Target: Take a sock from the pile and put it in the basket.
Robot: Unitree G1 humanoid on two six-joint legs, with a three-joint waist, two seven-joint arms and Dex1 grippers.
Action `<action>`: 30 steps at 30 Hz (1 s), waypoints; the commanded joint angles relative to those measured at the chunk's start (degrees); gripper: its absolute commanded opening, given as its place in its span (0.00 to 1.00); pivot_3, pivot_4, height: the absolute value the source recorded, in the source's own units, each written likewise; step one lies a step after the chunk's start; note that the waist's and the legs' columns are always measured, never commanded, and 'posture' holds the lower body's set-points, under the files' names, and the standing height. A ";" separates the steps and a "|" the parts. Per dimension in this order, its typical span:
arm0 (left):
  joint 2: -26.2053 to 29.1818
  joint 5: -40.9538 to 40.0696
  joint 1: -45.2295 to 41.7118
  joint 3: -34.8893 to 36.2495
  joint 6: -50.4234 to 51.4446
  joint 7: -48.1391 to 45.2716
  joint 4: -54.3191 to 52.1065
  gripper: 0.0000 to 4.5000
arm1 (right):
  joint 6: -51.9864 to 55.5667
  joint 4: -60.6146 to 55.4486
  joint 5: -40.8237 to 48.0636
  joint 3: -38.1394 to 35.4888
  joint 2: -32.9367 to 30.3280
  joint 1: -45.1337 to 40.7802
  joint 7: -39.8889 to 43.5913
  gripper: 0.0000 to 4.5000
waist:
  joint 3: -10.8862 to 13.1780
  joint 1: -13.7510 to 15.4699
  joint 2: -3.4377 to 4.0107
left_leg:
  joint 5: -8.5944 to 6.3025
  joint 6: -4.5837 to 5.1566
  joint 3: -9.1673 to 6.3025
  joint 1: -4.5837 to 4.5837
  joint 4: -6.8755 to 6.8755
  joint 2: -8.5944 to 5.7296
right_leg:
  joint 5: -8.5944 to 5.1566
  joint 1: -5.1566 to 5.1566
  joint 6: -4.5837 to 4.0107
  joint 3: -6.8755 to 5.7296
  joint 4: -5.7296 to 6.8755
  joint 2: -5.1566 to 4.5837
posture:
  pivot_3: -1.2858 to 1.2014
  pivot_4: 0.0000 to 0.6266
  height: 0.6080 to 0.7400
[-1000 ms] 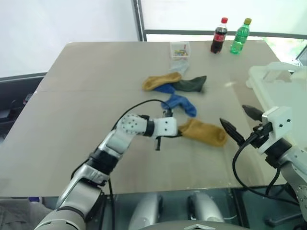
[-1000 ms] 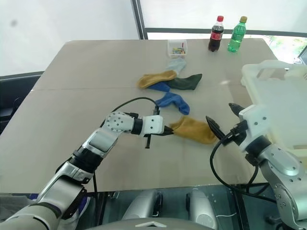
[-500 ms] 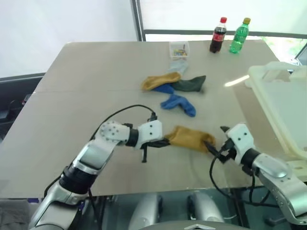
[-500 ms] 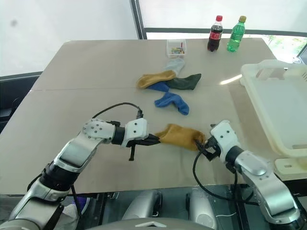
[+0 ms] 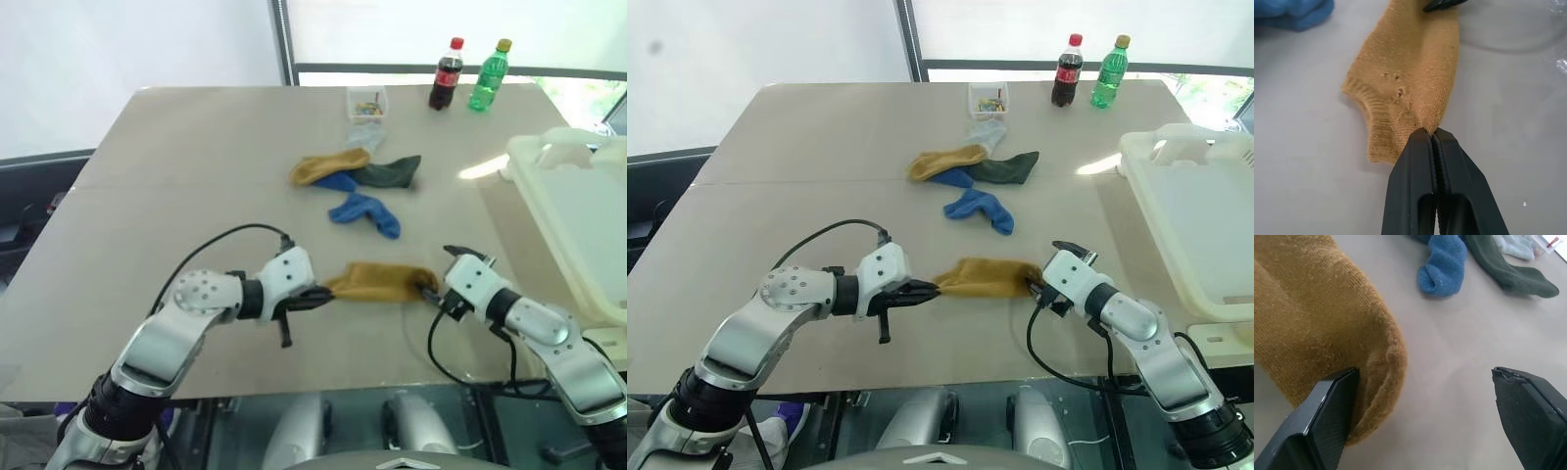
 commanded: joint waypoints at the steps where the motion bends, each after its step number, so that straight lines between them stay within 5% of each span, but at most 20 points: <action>1: 0.37 -2.71 -0.97 3.67 -3.67 -0.10 -2.46 0.36 | 1.54 -3.19 3.27 -1.31 0.04 1.04 4.06 1.00 | 0.00 -0.05 0.00 | 0.00 0.00 0.01 0.00 0.00 0.00 | 0.00 0.00 0.00 0.01 -0.01 -0.01 | 0.52 0.24 1.00; 2: 0.90 -2.56 -1.41 3.61 -5.01 -0.62 -2.21 0.38 | 2.33 -3.88 3.93 -1.54 0.22 1.10 4.46 1.00 | 0.00 -0.07 0.00 | 0.00 0.00 0.01 -0.01 0.00 0.00 | 0.00 0.00 0.00 0.01 -0.01 -0.01 | 0.52 0.24 1.00; 4: 2.92 -1.38 -2.14 2.83 -9.30 -2.64 -0.71 0.59 | 4.10 -5.41 5.24 -1.78 0.30 0.95 5.59 1.00 | 0.00 -0.08 0.00 | 0.00 0.00 0.01 -0.02 -0.01 0.00 | 0.00 -0.01 -0.01 0.02 -0.03 -0.02 | 0.52 0.24 1.00; 11: 1.37 2.33 -8.50 -3.57 -17.85 -4.73 8.83 0.59 | 6.13 -8.25 6.55 -4.30 0.33 -0.56 6.64 1.00 | 0.00 0.05 0.02 | 0.00 0.00 0.02 -0.03 -0.02 -0.03 | 0.01 -0.02 -0.01 0.01 -0.04 -0.05 | 0.52 0.24 1.00; 14: -1.71 4.22 -10.48 -6.75 -19.57 -4.06 12.71 0.39 | 7.53 -9.76 8.84 -5.38 0.51 0.03 7.79 0.79 | 0.02 0.15 0.00 | -0.01 0.01 0.03 -0.07 -0.02 -0.08 | 0.01 -0.02 -0.01 0.00 -0.07 -0.06 | 0.52 0.24 1.00; 18: -4.75 5.41 -11.71 -8.98 -20.29 -3.47 16.84 0.00 | 8.34 -9.32 9.93 -3.70 0.78 1.20 9.68 0.39 | 0.02 -0.14 0.00 | -0.01 0.01 0.04 -0.17 -0.02 -0.06 | 0.00 -0.12 -0.01 0.02 -0.06 -0.03 | 0.52 0.24 1.00; 22: -7.95 4.96 -13.58 -8.95 -19.11 -2.06 19.54 0.00 | 7.18 -6.13 8.20 -2.10 0.93 0.38 10.32 0.01 | 0.02 -0.14 -0.01 | 0.00 0.01 0.06 -0.14 -0.01 -0.05 | 0.01 -0.11 0.00 0.02 -0.01 -0.01 | 0.52 0.24 1.00; 25: -9.53 -3.25 -14.56 -3.19 -8.80 -2.04 17.92 0.05 | 8.74 -8.02 11.95 -5.79 1.54 -0.32 10.69 0.00 | 0.02 -0.15 -0.01 | 0.00 0.01 0.05 -0.14 0.03 -0.06 | 0.01 -0.11 0.00 -0.01 0.03 -0.01 | 0.52 0.24 1.00; 27: -8.13 -7.85 -14.05 0.61 -2.92 -2.91 16.92 0.15 | 10.38 -11.78 16.13 -8.25 1.11 -0.11 12.50 0.11 | 0.03 -0.42 0.01 | 0.00 0.01 0.03 -0.15 0.03 -0.04 | 0.01 -0.13 0.00 -0.01 0.04 0.01 | 0.52 0.24 1.00; 30: -4.16 -11.37 -12.63 3.59 1.59 -4.81 16.03 0.44 | 7.75 -15.47 13.89 -6.07 -0.11 -0.49 13.30 0.35 | 0.03 -0.63 0.01 | 0.00 0.01 0.04 -0.16 0.01 0.07 | 0.00 -0.18 0.00 0.00 0.02 0.10 | 0.52 0.24 1.00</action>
